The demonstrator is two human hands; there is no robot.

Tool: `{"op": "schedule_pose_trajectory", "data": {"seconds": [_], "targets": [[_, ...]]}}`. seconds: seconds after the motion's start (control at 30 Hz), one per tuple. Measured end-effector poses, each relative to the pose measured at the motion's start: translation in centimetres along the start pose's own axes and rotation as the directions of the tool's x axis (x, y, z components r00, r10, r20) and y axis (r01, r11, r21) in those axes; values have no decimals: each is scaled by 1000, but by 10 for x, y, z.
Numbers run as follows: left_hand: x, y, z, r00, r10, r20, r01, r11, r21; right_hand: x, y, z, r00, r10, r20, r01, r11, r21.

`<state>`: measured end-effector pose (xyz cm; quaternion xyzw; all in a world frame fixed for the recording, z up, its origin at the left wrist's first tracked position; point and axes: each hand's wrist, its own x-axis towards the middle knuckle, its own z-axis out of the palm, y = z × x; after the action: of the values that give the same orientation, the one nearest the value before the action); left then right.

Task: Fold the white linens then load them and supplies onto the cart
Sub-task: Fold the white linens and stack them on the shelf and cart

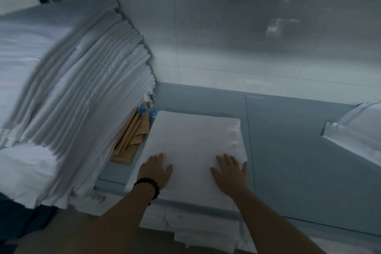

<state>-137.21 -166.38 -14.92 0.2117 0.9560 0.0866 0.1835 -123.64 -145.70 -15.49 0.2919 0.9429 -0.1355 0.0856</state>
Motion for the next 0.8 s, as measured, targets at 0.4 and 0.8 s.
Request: {"op": "schedule_pose_trajectory", "data": {"seconds": [0.4, 0.8], "targets": [[-96, 92, -21, 916, 303, -263, -354, 920, -171, -104, 41, -57, 929, 75, -362, 14, 972, 236], [-153, 209, 3, 770, 565, -296, -634, 728, -261, -218, 130, -84, 734, 449, -509, -199, 859, 472]]}}
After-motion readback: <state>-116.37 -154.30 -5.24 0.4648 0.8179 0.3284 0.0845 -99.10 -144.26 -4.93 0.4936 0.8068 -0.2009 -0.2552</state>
